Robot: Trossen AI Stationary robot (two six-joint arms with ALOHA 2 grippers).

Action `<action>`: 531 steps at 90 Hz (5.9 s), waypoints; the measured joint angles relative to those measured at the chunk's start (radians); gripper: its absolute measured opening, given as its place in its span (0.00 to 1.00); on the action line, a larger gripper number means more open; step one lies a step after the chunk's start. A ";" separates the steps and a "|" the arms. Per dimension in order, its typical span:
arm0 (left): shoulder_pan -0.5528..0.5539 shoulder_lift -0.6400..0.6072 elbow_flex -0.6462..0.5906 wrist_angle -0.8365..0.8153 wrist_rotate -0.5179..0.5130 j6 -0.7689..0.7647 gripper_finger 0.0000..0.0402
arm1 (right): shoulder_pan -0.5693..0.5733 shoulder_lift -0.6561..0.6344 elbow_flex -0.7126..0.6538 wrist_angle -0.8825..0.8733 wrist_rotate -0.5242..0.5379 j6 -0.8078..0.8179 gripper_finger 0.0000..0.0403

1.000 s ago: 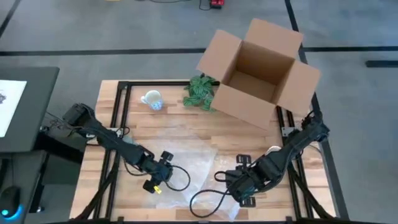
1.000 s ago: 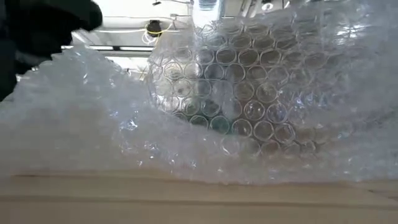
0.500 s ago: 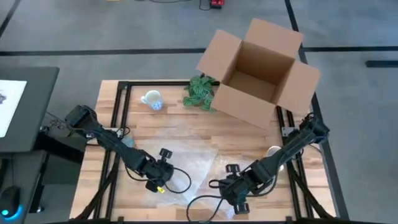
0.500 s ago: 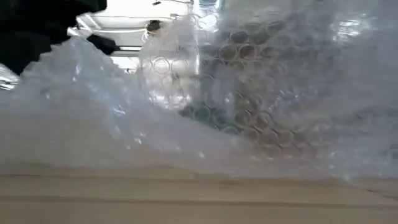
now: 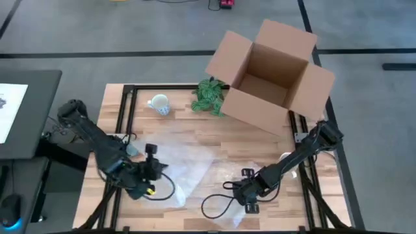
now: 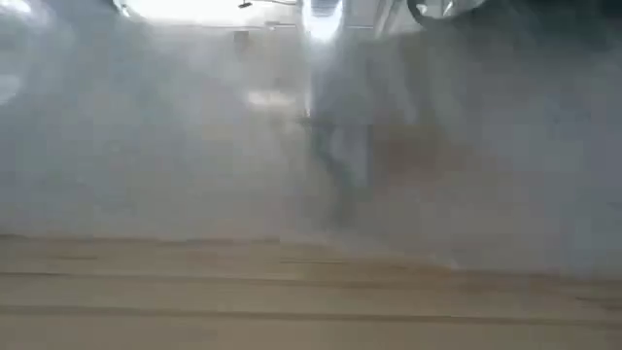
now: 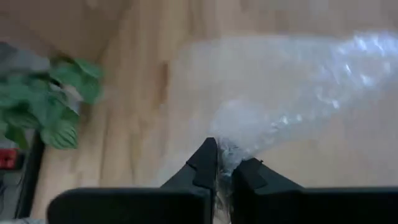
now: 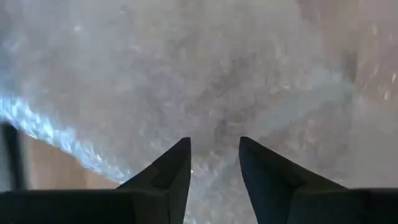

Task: Wrap mug
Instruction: Prepare the bubble wrap

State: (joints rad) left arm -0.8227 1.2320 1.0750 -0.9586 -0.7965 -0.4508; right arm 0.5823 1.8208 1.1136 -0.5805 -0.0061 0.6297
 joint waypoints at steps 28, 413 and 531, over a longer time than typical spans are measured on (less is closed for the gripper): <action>-0.150 -0.049 0.139 -0.004 -0.154 0.044 0.00 | -0.001 -0.002 -0.057 0.002 0.004 0.059 0.30; 0.045 0.162 0.109 -0.149 0.629 -0.493 0.61 | -0.158 -0.001 0.240 -0.188 0.270 -0.404 0.30; 0.113 0.586 0.152 -0.574 1.373 -0.003 0.61 | -0.212 -0.001 0.240 -0.181 0.217 -0.429 0.30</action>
State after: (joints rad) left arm -0.7095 1.8181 1.2272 -1.5330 0.5765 -0.4541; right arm 0.3702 1.8194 1.3537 -0.7616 0.2104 0.2008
